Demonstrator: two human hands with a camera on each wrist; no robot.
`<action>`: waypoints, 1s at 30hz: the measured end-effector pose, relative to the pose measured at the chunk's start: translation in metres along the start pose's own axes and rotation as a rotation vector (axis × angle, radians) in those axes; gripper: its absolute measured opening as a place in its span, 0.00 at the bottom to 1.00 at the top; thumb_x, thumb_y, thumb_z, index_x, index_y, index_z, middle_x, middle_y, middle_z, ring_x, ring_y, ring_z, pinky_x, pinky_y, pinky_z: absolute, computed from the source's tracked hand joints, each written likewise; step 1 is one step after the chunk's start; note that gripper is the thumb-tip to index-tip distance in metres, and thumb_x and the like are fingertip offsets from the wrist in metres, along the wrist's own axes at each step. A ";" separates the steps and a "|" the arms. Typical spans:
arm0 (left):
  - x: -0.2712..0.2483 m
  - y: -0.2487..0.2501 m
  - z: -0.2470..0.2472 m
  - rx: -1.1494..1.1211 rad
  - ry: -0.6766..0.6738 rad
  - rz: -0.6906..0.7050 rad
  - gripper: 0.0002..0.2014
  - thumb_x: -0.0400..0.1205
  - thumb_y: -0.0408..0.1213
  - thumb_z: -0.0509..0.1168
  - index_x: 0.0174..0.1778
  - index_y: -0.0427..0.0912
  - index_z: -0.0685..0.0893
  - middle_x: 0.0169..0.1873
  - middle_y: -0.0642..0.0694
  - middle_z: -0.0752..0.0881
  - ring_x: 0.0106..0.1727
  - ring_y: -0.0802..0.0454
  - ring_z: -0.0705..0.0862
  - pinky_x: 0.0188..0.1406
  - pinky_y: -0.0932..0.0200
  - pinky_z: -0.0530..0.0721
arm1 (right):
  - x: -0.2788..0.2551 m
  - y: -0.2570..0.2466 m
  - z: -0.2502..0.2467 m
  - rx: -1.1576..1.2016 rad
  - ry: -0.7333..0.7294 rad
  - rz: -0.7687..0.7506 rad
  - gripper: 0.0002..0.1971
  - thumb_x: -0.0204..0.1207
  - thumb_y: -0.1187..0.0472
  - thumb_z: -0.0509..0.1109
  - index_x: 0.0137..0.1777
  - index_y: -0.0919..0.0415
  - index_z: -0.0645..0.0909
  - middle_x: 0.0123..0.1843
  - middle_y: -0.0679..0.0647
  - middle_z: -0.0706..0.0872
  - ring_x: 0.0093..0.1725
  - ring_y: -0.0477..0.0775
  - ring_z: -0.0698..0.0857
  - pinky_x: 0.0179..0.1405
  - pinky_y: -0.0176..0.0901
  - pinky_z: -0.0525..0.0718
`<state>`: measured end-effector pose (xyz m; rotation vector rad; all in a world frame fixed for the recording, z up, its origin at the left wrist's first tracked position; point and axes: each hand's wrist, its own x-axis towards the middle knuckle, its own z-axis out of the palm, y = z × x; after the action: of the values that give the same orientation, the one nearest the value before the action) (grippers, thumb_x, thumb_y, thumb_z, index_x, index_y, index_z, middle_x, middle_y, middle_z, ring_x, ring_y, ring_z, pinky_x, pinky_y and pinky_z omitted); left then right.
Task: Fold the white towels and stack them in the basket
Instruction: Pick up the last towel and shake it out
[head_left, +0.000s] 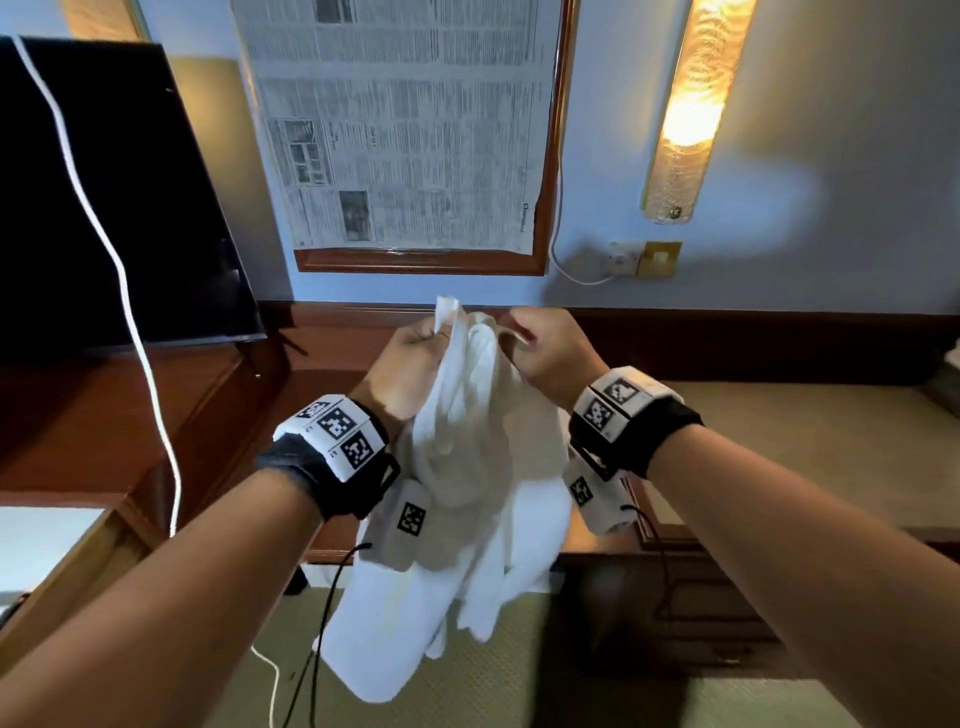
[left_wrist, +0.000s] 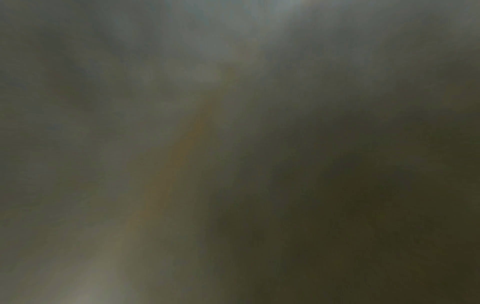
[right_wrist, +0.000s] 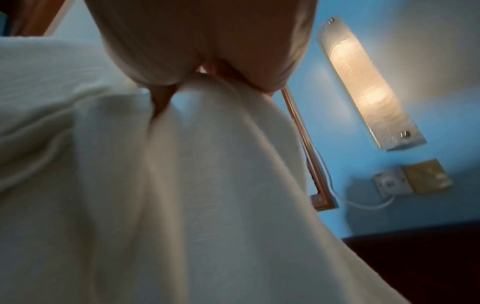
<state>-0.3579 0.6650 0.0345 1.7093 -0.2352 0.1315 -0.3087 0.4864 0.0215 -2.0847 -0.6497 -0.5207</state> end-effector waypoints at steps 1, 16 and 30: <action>0.001 0.005 0.005 0.013 -0.008 0.028 0.16 0.92 0.32 0.53 0.42 0.50 0.79 0.24 0.69 0.86 0.30 0.73 0.85 0.33 0.78 0.81 | 0.007 -0.006 -0.003 -0.036 0.003 -0.006 0.13 0.74 0.66 0.69 0.31 0.73 0.76 0.27 0.64 0.80 0.28 0.57 0.74 0.31 0.52 0.72; 0.042 0.024 0.004 -0.102 0.009 0.094 0.29 0.93 0.35 0.55 0.27 0.51 0.89 0.24 0.59 0.85 0.28 0.62 0.82 0.38 0.61 0.79 | -0.073 0.086 -0.039 -0.212 -0.190 0.360 0.16 0.77 0.65 0.73 0.31 0.49 0.77 0.28 0.48 0.80 0.30 0.49 0.77 0.36 0.48 0.76; 0.047 0.016 -0.008 -0.148 0.065 0.044 0.30 0.89 0.28 0.58 0.24 0.53 0.91 0.25 0.58 0.87 0.29 0.62 0.85 0.38 0.64 0.81 | -0.131 0.164 -0.079 -0.266 -0.016 0.685 0.20 0.75 0.72 0.68 0.36 0.43 0.88 0.36 0.49 0.89 0.42 0.56 0.87 0.42 0.45 0.81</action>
<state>-0.3160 0.6667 0.0614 1.5503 -0.2287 0.1974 -0.3186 0.3069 -0.1126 -2.3837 0.1558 -0.1983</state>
